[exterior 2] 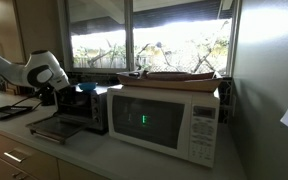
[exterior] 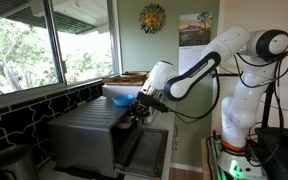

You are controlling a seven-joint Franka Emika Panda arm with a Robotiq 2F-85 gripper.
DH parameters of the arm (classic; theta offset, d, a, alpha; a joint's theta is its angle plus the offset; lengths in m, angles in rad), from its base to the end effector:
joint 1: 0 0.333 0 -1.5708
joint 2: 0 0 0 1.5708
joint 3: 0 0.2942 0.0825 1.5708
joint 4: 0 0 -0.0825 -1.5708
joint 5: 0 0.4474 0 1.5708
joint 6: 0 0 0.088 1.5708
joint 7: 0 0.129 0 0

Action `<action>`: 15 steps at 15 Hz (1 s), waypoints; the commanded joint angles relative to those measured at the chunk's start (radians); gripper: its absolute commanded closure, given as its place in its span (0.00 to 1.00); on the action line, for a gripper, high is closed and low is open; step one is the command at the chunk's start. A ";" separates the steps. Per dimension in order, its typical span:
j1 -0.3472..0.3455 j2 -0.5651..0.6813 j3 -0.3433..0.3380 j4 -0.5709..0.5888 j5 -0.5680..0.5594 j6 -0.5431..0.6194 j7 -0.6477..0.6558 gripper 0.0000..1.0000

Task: Remove the blue bowl from the oven and put it on top of the oven and the remove the purple bowl from the oven top and put it inside the oven

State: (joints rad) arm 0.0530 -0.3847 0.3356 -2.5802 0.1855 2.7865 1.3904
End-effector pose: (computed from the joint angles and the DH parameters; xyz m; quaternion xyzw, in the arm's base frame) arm 0.4888 0.1851 0.3736 -0.8062 0.5186 -0.1848 0.2166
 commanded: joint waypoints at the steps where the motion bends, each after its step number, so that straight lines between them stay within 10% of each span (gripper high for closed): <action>1: -0.012 0.025 0.020 -0.010 -0.033 0.049 0.048 0.99; 3: -0.014 0.031 0.025 -0.008 -0.045 0.052 0.056 0.99; 4: -0.014 0.033 0.026 -0.008 -0.051 0.050 0.059 0.71; 15: 0.004 -0.094 0.001 -0.085 -0.064 0.110 -0.021 0.01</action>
State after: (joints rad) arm 0.0586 -0.4308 0.3454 -2.6435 0.1272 2.8115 1.3733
